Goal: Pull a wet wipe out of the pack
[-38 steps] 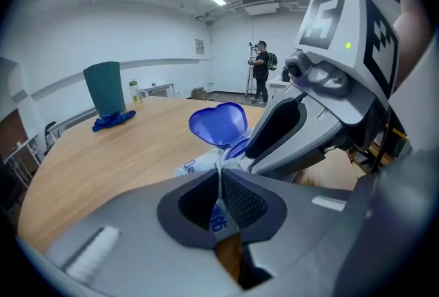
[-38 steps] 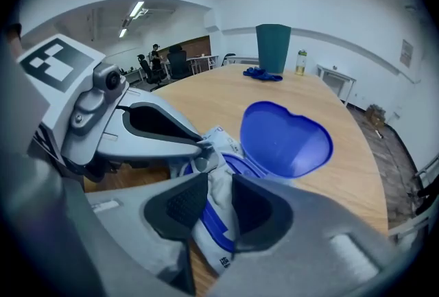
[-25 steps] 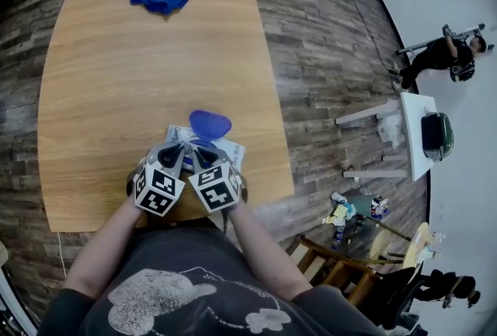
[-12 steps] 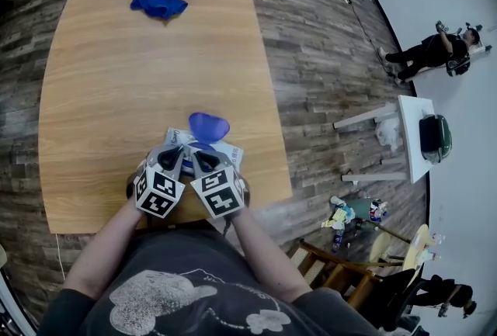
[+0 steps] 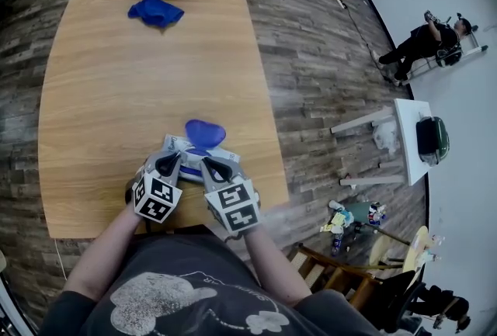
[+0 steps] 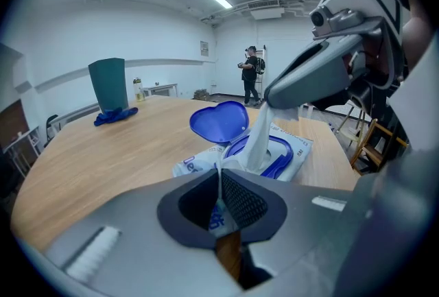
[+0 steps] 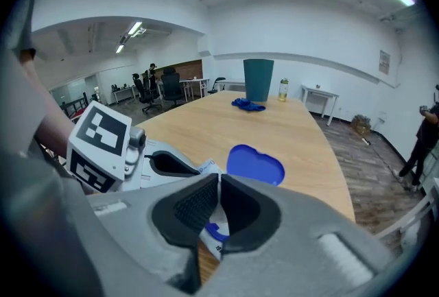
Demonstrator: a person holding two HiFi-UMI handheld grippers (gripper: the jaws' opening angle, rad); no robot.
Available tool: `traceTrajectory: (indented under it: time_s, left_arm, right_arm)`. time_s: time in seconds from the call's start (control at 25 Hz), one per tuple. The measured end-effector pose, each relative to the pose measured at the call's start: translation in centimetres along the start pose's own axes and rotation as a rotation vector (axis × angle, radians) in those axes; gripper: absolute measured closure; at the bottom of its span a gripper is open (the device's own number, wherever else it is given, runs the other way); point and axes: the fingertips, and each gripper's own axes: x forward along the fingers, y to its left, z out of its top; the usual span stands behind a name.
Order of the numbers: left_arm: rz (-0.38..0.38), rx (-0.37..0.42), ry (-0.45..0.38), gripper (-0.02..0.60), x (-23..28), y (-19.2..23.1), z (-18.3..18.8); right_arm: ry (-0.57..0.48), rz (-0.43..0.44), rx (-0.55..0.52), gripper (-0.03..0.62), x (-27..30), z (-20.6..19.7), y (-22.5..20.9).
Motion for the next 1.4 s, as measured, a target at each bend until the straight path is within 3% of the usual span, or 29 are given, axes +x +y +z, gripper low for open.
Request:
traceTrajectory:
  time_s: [0.36, 0.52, 0.72, 0.88, 0.96, 1.04, 1.2, 1.4]
  left_arm:
    - [0.002, -0.034, -0.028, 0.543, 0.2, 0.3, -0.1]
    - [0.0, -0.065, -0.082, 0.545, -0.4, 0.4, 0.5]
    - [0.033, -0.078, -0.149, 0.437, -2.0, 1.4, 1.3]
    - [0.041, -0.137, -0.204, 0.403, -4.5, 2.4, 1.6]
    - [0.044, -0.194, -0.263, 0.413, -5.9, 2.9, 2.6]
    - [0.039, -0.241, -0.319, 0.462, -7.2, 2.9, 3.7]
    - [-0.011, -0.255, -0.375, 0.563, -9.0, 2.1, 4.0]
    - [-0.096, -0.258, -0.374, 0.563, -10.0, 0.7, 3.0]
  right_arm:
    - [-0.094, -0.083, 0.075, 0.588, -3.1, 1.6, -3.0]
    - [-0.122, -0.093, 0.09, 0.588, -3.9, 1.9, -3.4]
    - [-0.136, -0.103, 0.122, 0.588, -3.8, 1.8, -3.2]
    - [-0.139, -0.118, 0.132, 0.588, -3.8, 1.8, -2.6]
    - [-0.142, -0.139, 0.146, 0.588, -3.7, 1.6, -2.4]
    - [-0.153, -0.175, 0.164, 0.588, -4.0, 1.3, -2.3]
    - [-0.184, -0.258, 0.199, 0.588, -5.5, 0.7, -1.4]
    - [-0.209, -0.368, 0.252, 0.588, -8.2, -1.3, -1.4]
